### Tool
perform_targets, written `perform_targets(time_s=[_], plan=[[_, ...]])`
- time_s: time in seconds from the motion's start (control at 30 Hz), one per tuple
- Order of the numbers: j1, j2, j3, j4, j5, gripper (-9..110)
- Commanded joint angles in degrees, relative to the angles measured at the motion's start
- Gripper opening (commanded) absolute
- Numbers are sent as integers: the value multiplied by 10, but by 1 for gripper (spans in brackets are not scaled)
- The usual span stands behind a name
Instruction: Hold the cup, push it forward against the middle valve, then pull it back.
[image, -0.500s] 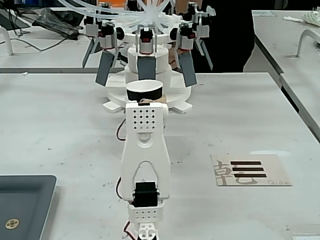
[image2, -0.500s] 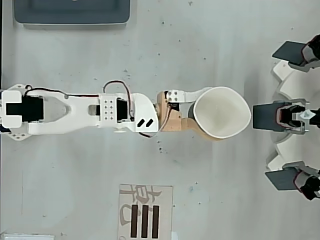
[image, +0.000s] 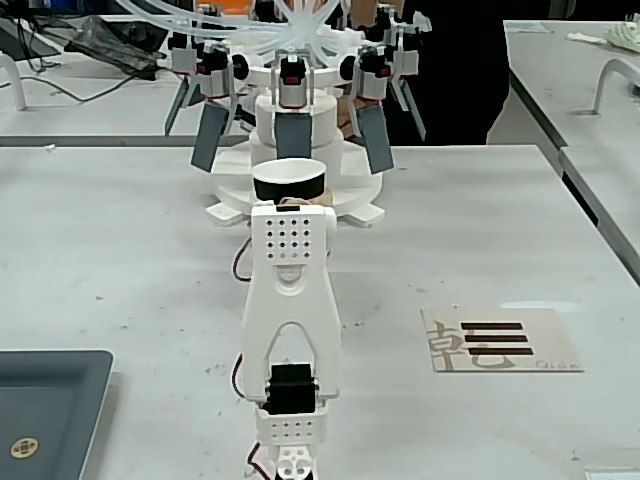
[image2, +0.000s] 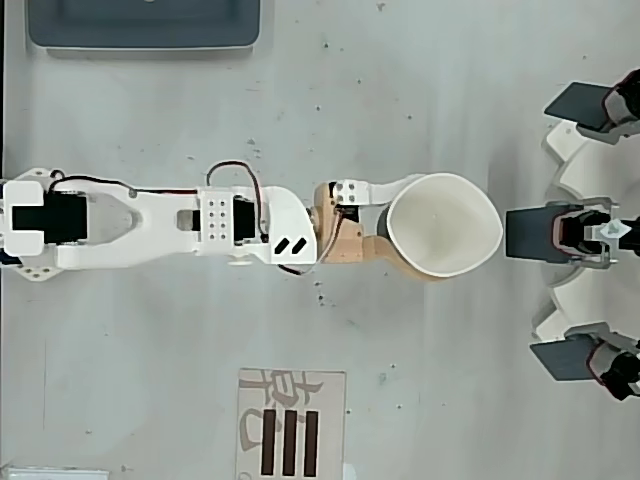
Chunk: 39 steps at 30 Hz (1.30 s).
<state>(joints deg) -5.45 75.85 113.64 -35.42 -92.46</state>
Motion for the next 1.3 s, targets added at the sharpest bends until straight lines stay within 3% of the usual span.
perform_targets(time_s=[0.0,0.53,1.27], plan=[[4,35,-8,-16,4,3],[4,-33,-80,-13,4,3],[11,-384,-564,126,15,3]])
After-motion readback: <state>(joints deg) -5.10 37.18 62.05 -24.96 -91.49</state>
